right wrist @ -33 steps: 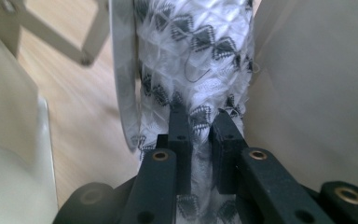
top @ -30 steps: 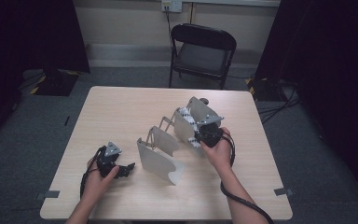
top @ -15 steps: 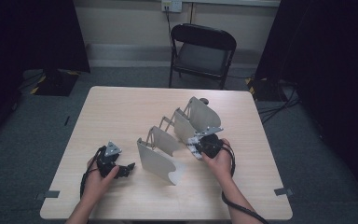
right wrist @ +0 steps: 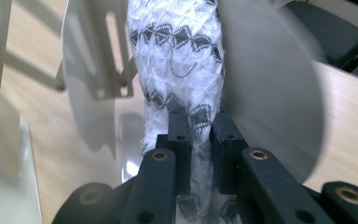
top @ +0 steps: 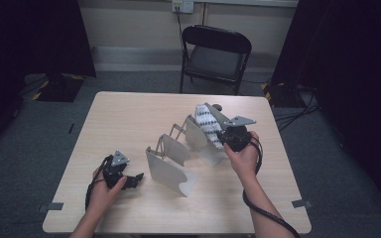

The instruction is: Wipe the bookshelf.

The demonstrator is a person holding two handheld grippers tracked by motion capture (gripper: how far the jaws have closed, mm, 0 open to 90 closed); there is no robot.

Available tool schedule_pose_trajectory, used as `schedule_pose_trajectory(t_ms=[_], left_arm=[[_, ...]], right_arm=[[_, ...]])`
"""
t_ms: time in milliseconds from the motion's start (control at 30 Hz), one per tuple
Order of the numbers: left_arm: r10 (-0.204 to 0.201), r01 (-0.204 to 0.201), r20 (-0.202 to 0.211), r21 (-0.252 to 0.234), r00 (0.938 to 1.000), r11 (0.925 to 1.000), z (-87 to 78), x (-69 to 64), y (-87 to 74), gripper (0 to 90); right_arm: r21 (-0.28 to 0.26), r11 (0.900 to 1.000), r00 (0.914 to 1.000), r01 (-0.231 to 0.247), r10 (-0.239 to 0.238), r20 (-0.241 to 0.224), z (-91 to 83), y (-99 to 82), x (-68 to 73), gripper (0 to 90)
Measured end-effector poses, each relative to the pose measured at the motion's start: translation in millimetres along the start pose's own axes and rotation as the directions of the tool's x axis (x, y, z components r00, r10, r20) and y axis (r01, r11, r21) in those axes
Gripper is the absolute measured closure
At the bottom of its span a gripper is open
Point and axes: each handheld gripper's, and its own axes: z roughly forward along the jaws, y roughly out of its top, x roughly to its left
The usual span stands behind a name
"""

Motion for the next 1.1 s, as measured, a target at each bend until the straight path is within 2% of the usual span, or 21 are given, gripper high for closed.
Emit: schedule_pose_trajectory(t_ms=[33, 133, 233, 500, 700, 800, 1100], left_arm=[[0.000, 0.000, 0.000, 0.000, 1.0000, 1.0000, 0.0, 0.0, 0.0, 13.4], [0.000, 0.000, 0.000, 0.000, 1.0000, 1.0000, 0.0, 0.0, 0.0, 13.4], [0.001, -0.001, 0.000, 0.000, 1.0000, 1.0000, 0.0, 0.1, 0.0, 13.4], [0.000, 0.000, 0.000, 0.000, 1.0000, 1.0000, 0.0, 0.1, 0.0, 13.4], [0.000, 0.000, 0.000, 0.000, 1.0000, 1.0000, 0.0, 0.0, 0.0, 13.4], [-0.001, 0.001, 0.001, -0.001, 1.0000, 1.0000, 0.0, 0.0, 0.0, 13.4], [-0.001, 0.001, -0.001, -0.002, 1.0000, 1.0000, 0.1, -0.2, -0.1, 13.4]], right_arm=[[0.001, 0.9998, 0.9997, -0.018, 0.018, 0.018, 0.3, 2.5, -2.8, 80.4], [0.016, 0.9997, 0.9998, -0.018, 0.018, 0.011, 4.8, -0.1, -3.1, 80.4], [0.073, 0.9973, 1.0000, -0.007, 0.007, 0.002, 21.2, -18.1, 3.2, 80.4], [0.154, 0.9879, 0.9998, -0.016, 0.018, -0.012, 41.8, -50.0, 7.4, 80.3], [0.185, 0.9826, 0.9996, -0.006, 0.011, -0.026, 43.9, -67.1, 6.3, 80.2], [0.177, 0.9841, 0.9991, -0.019, 0.025, -0.033, 42.4, -72.7, 6.1, 80.2], [0.183, 0.9832, 0.9993, 0.000, 0.007, -0.037, 30.1, -70.1, 5.5, 80.2]])
